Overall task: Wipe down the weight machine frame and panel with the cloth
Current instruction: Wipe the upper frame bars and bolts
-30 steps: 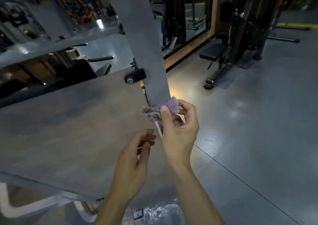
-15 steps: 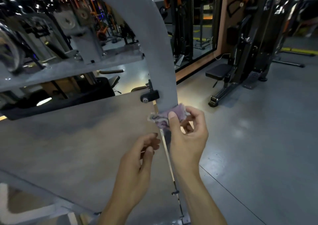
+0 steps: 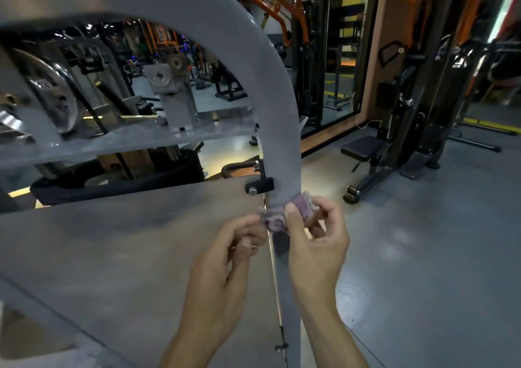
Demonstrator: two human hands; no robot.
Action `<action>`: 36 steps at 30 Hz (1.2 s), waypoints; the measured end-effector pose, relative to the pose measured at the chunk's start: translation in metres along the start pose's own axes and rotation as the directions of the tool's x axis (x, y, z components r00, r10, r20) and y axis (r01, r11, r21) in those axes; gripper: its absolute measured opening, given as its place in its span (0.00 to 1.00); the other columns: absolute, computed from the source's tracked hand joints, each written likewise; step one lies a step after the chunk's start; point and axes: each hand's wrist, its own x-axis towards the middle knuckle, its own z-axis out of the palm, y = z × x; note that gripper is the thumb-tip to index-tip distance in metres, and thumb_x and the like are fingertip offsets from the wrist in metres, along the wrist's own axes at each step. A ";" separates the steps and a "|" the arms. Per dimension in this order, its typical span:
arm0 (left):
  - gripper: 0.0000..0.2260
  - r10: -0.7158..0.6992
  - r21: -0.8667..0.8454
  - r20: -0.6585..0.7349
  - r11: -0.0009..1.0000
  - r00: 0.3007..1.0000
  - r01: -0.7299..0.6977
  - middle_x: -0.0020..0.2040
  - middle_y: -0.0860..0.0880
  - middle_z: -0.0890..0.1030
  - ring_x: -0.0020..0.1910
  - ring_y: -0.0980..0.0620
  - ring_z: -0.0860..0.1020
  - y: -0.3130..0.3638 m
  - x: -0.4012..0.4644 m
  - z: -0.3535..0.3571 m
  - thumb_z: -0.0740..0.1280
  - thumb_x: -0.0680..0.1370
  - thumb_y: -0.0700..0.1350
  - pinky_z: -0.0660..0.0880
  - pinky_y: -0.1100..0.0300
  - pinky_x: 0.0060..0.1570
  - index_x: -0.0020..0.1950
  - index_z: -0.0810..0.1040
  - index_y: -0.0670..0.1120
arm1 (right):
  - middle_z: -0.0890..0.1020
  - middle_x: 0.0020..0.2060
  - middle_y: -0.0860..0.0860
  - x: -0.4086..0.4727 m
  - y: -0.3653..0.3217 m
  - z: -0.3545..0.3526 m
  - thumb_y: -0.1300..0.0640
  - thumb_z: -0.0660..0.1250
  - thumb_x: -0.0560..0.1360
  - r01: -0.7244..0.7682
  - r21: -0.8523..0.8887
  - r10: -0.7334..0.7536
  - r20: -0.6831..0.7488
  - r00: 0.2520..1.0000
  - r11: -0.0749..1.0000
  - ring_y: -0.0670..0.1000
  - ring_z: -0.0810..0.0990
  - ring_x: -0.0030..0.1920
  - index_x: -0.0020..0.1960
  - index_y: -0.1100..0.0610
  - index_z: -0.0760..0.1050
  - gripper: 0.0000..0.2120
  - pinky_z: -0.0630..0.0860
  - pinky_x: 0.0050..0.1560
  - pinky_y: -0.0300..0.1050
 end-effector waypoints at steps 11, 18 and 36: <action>0.14 0.004 -0.027 -0.037 1.000 0.999 -0.005 0.53 0.55 0.85 0.52 0.49 0.85 0.005 0.002 -0.004 0.59 0.82 0.45 0.81 0.58 0.51 0.60 0.78 0.62 | 0.77 0.40 0.44 0.021 -0.044 0.023 0.64 0.74 0.76 0.189 0.026 -0.190 0.058 0.980 0.982 0.44 0.77 0.41 0.50 0.52 0.78 0.10 0.78 0.42 0.36; 0.14 0.049 0.009 -0.007 0.999 0.999 -0.049 0.54 0.54 0.84 0.53 0.48 0.84 0.017 0.010 -0.003 0.59 0.83 0.46 0.81 0.54 0.52 0.62 0.78 0.62 | 0.77 0.38 0.46 0.013 -0.034 0.016 0.63 0.75 0.75 0.132 -0.044 -0.130 0.046 0.990 0.990 0.45 0.77 0.39 0.49 0.51 0.78 0.10 0.79 0.40 0.41; 0.16 0.158 0.096 -0.078 0.984 0.984 -0.150 0.54 0.56 0.83 0.53 0.50 0.83 0.044 0.042 -0.003 0.62 0.83 0.37 0.82 0.52 0.51 0.56 0.80 0.58 | 0.77 0.38 0.42 0.058 -0.113 0.057 0.62 0.74 0.77 0.396 0.011 -0.396 0.058 0.916 0.918 0.40 0.76 0.38 0.49 0.57 0.77 0.07 0.74 0.39 0.30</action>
